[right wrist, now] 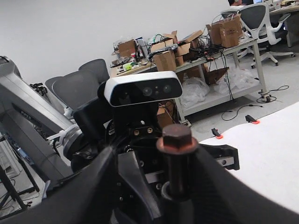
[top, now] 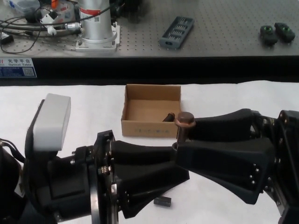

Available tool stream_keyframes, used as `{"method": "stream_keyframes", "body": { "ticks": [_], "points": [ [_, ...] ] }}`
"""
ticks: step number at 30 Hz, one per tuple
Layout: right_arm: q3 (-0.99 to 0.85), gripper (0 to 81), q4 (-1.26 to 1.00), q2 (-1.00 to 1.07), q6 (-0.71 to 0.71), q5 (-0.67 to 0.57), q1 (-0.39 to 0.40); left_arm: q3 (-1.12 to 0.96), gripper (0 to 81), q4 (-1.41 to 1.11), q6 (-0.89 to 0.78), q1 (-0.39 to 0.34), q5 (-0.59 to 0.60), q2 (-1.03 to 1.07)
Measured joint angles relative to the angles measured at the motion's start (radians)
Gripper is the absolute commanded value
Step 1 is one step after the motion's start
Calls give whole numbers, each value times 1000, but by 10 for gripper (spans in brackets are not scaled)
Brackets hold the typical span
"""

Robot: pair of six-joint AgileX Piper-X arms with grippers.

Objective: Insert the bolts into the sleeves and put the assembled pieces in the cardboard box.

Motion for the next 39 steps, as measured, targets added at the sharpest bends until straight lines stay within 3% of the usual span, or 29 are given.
{"method": "stream_keyframes", "body": {
  "ticks": [14, 19, 22, 25, 26, 33, 39],
  "points": [
    [0, 376, 3, 0, 0, 55, 0, -2, 6, -65, -13, 0, -6, 0],
    [0, 374, 3, 0, 0, 146, -4, -2, 6, -82, -61, 0, -13, 0],
    [0, 284, 3, 0, 0, 185, -27, -2, 6, -82, -83, 0, -72, 0],
    [2, 56, 12, -22, 0, 206, -65, -5, 6, -74, -126, 0, -166, 0],
    [2, 34, 16, -38, 0, 210, -78, -8, 6, -61, -144, 4, -192, 0],
    [2, 30, 174, -188, -23, 217, -161, -99, 6, 203, -192, 32, -232, 2],
    [2, 30, 603, -356, -119, 222, -205, -268, 6, 572, -103, 101, -232, 5]
  ]
}}
